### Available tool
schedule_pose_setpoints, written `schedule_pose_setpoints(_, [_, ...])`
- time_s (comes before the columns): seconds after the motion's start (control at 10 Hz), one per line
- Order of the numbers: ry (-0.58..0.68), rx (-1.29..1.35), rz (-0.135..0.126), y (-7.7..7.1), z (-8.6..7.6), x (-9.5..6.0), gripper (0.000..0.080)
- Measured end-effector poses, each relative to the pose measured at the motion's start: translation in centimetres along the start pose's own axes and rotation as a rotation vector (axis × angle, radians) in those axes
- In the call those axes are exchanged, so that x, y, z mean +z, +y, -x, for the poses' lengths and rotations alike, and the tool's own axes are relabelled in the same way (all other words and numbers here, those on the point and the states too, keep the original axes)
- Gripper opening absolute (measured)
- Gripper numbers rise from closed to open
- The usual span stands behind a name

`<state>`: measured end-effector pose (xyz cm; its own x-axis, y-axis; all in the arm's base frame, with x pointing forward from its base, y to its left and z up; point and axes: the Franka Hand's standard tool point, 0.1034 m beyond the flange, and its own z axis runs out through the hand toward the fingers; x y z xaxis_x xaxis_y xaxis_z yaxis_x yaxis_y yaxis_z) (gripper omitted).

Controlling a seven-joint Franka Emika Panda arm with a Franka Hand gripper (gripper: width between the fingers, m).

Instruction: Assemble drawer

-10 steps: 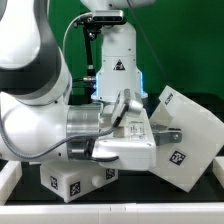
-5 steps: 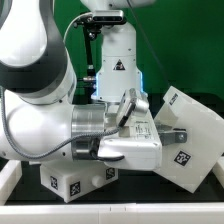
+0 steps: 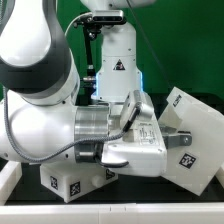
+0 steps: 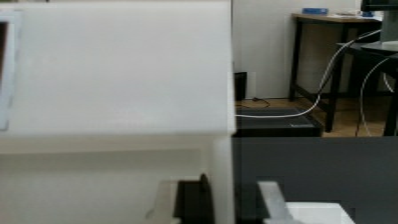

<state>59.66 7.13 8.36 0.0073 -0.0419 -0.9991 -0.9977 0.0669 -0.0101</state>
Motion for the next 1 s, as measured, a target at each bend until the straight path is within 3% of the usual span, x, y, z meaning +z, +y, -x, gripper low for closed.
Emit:
schedule_pose_setpoints(0.4, [0.000, 0.027, 0.009, -0.6, 0.0, 2.0, 0.0034])
schedule_pose_setpoints(0.9, [0.002, 0.018, 0.010, -0.8, 0.1, 2.0, 0.0034])
schedule_pose_setpoints(1.0, [0.002, 0.018, 0.009, -0.8, 0.0, 2.0, 0.0212])
